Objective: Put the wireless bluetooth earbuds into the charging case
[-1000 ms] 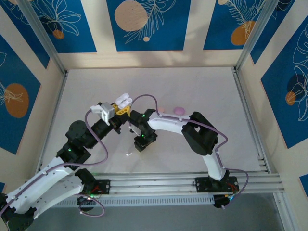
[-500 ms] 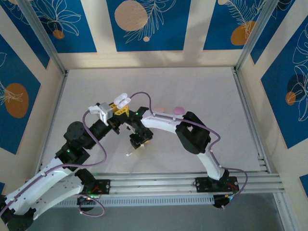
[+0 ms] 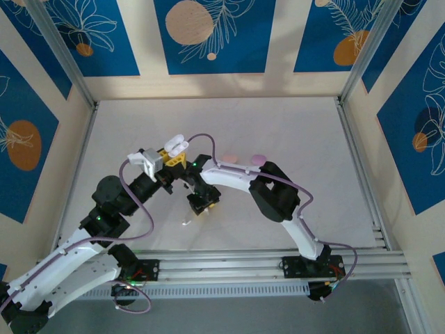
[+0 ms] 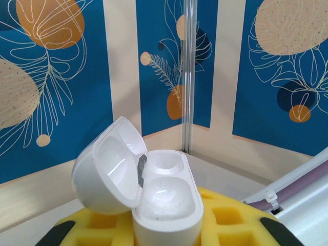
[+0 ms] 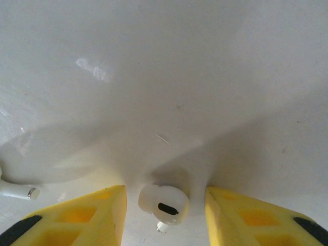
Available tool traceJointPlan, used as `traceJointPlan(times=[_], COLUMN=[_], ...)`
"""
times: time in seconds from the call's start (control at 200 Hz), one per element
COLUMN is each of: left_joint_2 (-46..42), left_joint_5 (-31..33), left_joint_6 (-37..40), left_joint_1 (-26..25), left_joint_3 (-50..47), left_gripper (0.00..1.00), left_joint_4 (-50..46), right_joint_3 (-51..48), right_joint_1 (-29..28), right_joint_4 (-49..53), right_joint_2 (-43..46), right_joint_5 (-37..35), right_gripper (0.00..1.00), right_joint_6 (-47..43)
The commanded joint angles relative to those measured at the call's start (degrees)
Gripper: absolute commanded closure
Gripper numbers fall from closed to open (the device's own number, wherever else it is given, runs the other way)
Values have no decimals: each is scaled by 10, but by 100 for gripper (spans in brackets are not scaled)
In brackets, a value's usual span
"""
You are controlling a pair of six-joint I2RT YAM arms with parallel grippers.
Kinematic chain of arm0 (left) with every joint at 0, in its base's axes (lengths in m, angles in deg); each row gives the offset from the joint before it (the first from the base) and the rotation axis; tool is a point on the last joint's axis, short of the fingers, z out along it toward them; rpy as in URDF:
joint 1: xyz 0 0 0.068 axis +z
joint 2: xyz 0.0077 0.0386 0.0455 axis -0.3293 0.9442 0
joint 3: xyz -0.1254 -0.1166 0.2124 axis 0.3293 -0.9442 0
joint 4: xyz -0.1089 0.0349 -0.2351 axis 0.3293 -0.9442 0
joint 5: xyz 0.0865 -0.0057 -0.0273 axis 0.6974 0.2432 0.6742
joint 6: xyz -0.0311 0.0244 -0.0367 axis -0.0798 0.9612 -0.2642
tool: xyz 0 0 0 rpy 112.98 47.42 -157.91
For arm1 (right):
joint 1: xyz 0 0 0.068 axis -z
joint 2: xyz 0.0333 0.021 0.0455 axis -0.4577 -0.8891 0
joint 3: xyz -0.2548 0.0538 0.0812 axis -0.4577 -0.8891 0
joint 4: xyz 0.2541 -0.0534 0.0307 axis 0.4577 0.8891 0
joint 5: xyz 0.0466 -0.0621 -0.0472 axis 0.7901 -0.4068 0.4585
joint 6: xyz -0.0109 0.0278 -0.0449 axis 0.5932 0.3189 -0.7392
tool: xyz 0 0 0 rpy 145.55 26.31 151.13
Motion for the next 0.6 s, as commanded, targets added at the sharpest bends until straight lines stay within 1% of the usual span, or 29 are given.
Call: traceJointPlan(times=[0.0,0.185,0.245,0.595], left_joint_2=[-9,-10,-10,-7], left_joint_5=[11,12,12,11], left_joint_6=[-5,-6,-7,-9], left_joint_1=[-1,-2,-1,-2], left_joint_3=[-1,-3,-3,-3], left_gripper=[85,85,84,84], left_joint_4=[21,20,20,21], right_joint_3=[18,20,20,30], right_joint_1=[-3,-4,-4,-8], right_joint_4=[16,15,16,20], right_joint_2=[-15,-19,-21,-39], right_joint_5=[-6,-8,-7,-19], right_gripper=[57,60,63,62], right_joint_6=[18,23,23,38])
